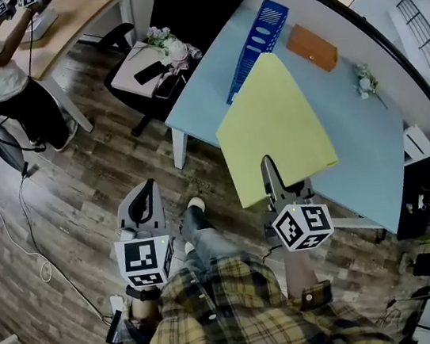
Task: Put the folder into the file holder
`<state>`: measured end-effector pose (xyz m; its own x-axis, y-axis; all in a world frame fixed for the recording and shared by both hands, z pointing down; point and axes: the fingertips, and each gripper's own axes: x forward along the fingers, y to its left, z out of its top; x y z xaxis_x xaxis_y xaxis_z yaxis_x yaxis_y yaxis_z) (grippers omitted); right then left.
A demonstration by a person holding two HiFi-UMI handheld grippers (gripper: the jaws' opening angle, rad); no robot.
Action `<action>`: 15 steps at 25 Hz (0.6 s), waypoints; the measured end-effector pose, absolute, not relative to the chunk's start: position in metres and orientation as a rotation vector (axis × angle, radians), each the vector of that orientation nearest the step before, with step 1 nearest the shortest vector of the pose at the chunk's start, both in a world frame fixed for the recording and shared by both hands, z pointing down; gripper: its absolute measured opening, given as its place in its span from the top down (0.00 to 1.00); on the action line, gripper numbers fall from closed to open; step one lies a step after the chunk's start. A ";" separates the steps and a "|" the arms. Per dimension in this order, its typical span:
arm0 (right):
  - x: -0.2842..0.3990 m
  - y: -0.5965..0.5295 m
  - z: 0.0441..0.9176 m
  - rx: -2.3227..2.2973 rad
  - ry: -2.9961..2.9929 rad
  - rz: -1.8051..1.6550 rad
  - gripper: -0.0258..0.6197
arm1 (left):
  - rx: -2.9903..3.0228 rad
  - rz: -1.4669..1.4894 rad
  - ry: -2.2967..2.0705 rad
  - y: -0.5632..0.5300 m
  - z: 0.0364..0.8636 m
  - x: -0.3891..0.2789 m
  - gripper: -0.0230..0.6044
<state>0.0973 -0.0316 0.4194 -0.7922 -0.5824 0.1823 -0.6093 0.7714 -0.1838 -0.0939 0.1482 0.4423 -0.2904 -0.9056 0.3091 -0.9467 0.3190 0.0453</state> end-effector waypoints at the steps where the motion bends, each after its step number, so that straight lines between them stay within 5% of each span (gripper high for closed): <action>1: 0.094 -0.040 0.419 0.981 -2.846 0.361 0.71 | 1.686 0.210 -2.307 0.138 0.442 -0.100 0.98; 15: 0.068 -0.134 0.415 1.200 -2.753 0.404 0.71 | 1.897 0.229 -2.189 -0.005 0.422 -0.159 0.98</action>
<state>0.0679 -0.1338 0.4154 -0.6811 -0.7027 0.2059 -0.7322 0.6517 -0.1978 -0.1588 -0.0054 0.4219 -0.1318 -0.9517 0.2773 -0.9885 0.1472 0.0354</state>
